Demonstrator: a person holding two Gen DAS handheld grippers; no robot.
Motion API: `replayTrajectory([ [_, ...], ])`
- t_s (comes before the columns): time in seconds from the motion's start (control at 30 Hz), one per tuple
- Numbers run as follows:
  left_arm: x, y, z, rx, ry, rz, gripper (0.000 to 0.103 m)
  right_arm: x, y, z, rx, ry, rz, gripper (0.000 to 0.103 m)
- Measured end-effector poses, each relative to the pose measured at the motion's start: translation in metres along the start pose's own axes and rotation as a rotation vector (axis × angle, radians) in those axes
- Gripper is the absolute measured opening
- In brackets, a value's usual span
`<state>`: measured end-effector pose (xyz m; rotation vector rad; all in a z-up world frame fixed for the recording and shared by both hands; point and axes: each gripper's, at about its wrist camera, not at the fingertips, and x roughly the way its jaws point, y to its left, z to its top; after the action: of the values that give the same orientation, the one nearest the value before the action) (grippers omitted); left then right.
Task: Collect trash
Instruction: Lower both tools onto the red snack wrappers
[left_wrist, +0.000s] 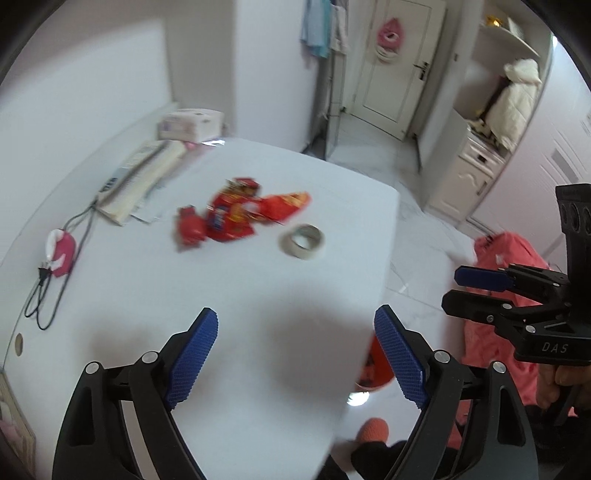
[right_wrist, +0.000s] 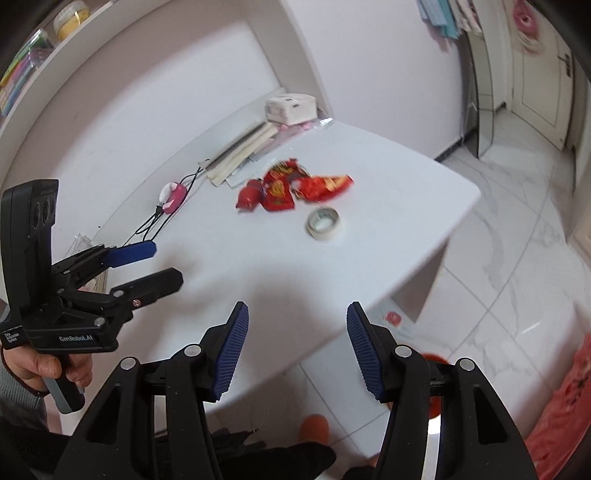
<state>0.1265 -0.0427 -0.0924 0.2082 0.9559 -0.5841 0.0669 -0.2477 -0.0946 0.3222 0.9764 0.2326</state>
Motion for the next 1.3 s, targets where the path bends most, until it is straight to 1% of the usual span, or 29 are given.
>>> replayTrajectory([
  [0.27,0.028,0.046,0.036,-0.014,0.006,0.039,0.086,0.05,0.011,0.051,-0.033,0.01,-0.008,0.056],
  [0.37,0.047,0.064,0.049,-0.043,0.019,0.043,0.086,0.071,0.01,0.068,-0.041,0.012,-0.023,0.056],
  [0.43,0.06,0.071,0.058,-0.041,0.025,0.031,0.086,0.086,0.006,0.078,-0.035,0.013,-0.026,0.056],
  [0.6,0.09,0.071,0.083,0.041,0.029,0.026,0.086,0.123,-0.015,0.101,-0.002,0.033,-0.052,0.056],
  [0.7,0.107,0.07,0.096,0.091,0.03,0.004,0.086,0.143,-0.024,0.113,0.002,0.049,-0.068,0.056],
  [0.8,0.13,0.07,0.105,0.142,0.062,0.008,0.086,0.16,-0.029,0.123,-0.012,0.057,-0.079,0.056],
  [0.9,0.15,0.072,0.11,0.176,0.094,0.018,0.086,0.177,-0.033,0.13,-0.032,0.073,-0.103,0.056],
  [0.97,0.16,0.073,0.11,0.195,0.115,0.008,0.086,0.186,-0.038,0.133,-0.029,0.087,-0.124,0.056],
  [1.07,0.171,0.074,0.108,0.225,0.138,-0.015,0.086,0.195,-0.048,0.135,0.004,0.097,-0.124,0.056],
  [1.17,0.178,0.075,0.103,0.262,0.151,-0.003,0.086,0.206,-0.055,0.136,0.04,0.111,-0.116,0.056],
  [1.23,0.18,0.08,0.099,0.257,0.16,-0.01,0.086,0.213,-0.056,0.135,0.048,0.126,-0.115,0.056],
  [1.27,0.18,0.083,0.097,0.246,0.163,-0.018,0.085,0.216,-0.056,0.135,0.048,0.13,-0.11,0.056],
  [1.3,0.18,0.084,0.096,0.237,0.167,-0.027,0.076,0.22,-0.055,0.134,0.051,0.136,-0.105,0.056],
])
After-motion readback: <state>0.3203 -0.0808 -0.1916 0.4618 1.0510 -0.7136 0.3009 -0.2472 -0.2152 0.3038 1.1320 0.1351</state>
